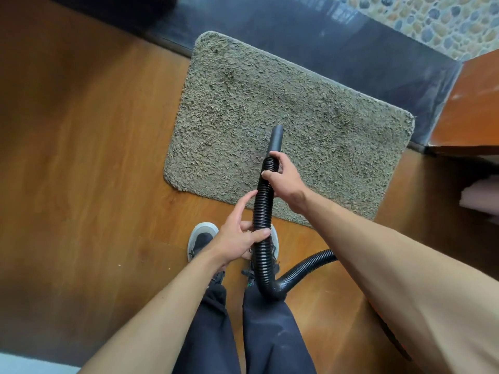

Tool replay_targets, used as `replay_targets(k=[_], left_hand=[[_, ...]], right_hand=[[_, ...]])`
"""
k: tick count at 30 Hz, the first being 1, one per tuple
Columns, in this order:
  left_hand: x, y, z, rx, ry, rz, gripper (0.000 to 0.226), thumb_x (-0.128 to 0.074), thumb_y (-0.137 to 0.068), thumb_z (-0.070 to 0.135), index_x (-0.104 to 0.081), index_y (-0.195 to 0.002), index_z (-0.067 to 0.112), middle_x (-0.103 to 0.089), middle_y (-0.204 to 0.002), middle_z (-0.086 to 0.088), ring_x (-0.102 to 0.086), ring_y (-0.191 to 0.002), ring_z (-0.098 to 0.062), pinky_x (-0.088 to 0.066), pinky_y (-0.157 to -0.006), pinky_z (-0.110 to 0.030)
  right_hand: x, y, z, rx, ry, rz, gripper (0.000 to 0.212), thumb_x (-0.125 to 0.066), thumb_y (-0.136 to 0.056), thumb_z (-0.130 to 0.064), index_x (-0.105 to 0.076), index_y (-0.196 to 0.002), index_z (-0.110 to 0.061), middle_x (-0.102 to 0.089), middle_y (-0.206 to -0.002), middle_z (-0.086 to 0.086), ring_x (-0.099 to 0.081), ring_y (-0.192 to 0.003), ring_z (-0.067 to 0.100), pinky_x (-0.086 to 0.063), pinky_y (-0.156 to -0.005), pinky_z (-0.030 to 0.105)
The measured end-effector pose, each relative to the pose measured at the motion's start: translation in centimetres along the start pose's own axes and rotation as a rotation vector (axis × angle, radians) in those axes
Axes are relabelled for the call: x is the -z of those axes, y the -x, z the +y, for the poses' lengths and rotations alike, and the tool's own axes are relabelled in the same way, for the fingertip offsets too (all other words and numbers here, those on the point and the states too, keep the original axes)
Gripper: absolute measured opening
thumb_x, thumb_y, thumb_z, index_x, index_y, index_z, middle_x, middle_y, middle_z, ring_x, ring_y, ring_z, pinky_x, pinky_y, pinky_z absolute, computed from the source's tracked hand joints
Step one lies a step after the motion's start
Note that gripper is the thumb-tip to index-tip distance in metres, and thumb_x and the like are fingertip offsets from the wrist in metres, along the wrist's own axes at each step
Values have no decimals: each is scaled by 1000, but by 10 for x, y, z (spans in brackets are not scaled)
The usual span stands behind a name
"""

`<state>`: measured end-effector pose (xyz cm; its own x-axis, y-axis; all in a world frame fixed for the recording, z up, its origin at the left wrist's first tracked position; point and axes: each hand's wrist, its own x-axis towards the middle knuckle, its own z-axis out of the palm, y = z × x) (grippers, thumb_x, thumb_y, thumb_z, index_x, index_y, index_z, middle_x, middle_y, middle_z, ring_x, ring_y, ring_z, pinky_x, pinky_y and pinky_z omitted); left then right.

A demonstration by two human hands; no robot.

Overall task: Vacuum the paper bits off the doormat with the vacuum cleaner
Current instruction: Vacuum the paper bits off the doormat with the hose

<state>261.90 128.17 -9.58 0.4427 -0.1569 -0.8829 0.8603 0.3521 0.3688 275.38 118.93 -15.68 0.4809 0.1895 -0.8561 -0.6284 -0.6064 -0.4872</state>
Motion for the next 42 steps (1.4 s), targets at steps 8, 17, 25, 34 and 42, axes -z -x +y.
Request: replay_targets(k=[8, 17, 25, 34, 42], left_hand=[[-17, 20, 29, -42, -129, -57, 81, -68, -90, 5, -30, -141, 56, -71, -112, -19, -74, -88, -25, -62, -66, -40], [-50, 37, 59, -64, -314, -198, 83, -65, -92, 2, -30, -142, 58, -66, -113, -28, -73, -90, -24, -59, -63, -33], [-68, 60, 75, -74, -445, -290, 83, -64, -92, 0, -31, -141, 58, -62, -101, -18, -71, -83, -19, -58, -61, -30], [-91, 85, 97, -96, -605, -369, 82, -63, -92, -1, -32, -140, 58, -58, -100, -18, -66, -84, -23, -59, -63, -33], [-138, 92, 103, -104, -787, -492, 84, -63, -92, -1, -28, -142, 57, -61, -98, -21, -68, -79, -21, -60, -63, -38]], right_hand=[[33, 32, -15, 69, -162, 50, 55, -57, -86, 0, -41, -133, -23, -57, -108, 14, -59, -88, 22, -53, -68, 32], [79, 74, -14, 127, -328, 231, 59, -61, -83, -1, -42, -133, -24, -56, -106, 12, -59, -88, 21, -57, -81, 47], [94, 119, -9, 155, -462, 350, 61, -61, -84, -1, -40, -135, -25, -56, -116, 16, -60, -94, 24, -57, -80, 44], [111, 160, -7, 169, -536, 502, 60, -64, -82, -8, -42, -131, -32, -57, -106, 6, -60, -94, 24, -55, -86, 53], [144, 204, 16, 173, -628, 633, 61, -64, -82, -7, -41, -134, -31, -56, -103, 4, -57, -86, 18, -55, -82, 46]])
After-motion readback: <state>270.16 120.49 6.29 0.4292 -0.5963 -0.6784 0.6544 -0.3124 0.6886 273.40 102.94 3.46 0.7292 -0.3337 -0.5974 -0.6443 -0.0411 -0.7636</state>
